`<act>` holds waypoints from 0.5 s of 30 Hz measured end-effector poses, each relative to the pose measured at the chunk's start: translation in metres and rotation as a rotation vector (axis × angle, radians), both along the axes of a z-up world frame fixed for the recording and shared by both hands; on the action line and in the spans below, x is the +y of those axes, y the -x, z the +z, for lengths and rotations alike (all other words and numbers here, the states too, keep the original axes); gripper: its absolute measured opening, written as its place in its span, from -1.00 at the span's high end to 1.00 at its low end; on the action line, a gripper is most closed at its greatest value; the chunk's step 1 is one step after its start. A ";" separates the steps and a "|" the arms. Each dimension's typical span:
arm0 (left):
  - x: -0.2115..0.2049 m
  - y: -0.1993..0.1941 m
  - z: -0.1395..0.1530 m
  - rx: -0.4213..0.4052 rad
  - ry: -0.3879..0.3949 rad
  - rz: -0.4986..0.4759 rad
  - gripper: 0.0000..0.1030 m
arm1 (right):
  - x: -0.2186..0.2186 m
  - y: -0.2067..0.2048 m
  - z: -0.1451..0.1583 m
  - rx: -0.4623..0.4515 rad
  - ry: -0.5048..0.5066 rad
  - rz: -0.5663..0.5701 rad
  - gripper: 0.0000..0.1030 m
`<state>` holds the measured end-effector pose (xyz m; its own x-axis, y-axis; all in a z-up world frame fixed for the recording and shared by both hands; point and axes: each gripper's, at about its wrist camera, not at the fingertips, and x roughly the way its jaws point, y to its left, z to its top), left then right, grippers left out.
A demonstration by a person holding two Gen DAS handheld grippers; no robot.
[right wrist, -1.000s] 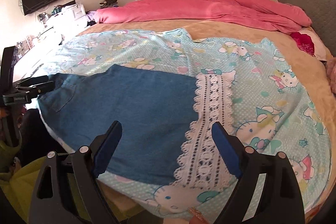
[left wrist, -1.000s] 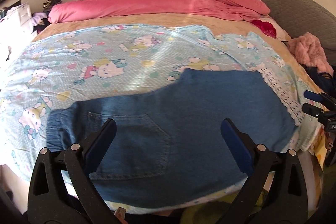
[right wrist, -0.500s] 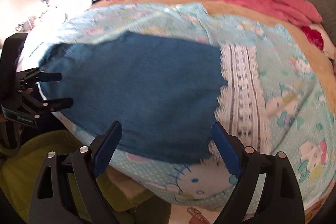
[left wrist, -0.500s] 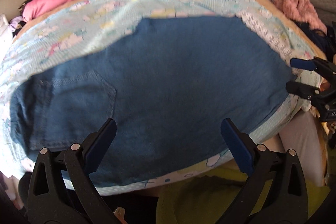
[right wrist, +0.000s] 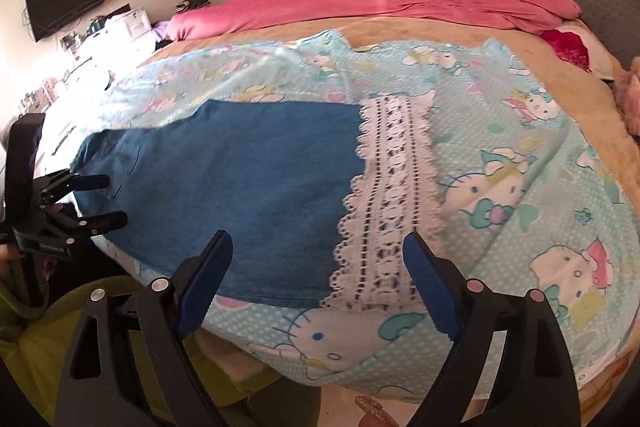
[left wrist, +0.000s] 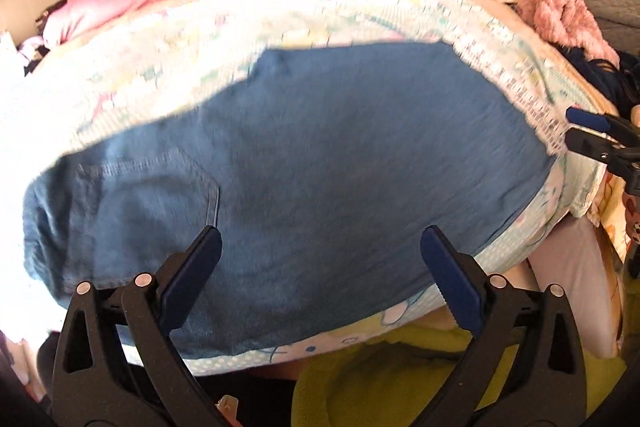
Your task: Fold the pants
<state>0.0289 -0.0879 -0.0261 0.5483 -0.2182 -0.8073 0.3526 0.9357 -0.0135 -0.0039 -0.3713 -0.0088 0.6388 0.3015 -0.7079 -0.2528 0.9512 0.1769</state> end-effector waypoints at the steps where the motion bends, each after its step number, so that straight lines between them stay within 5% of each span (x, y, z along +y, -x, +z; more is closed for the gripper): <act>1: -0.002 0.000 0.005 -0.012 0.002 -0.001 -0.81 | -0.004 0.001 0.002 -0.008 -0.005 -0.010 -0.67; 15: -0.031 -0.004 0.039 -0.079 0.002 -0.037 -0.82 | -0.022 0.009 0.025 -0.083 -0.019 -0.052 -0.68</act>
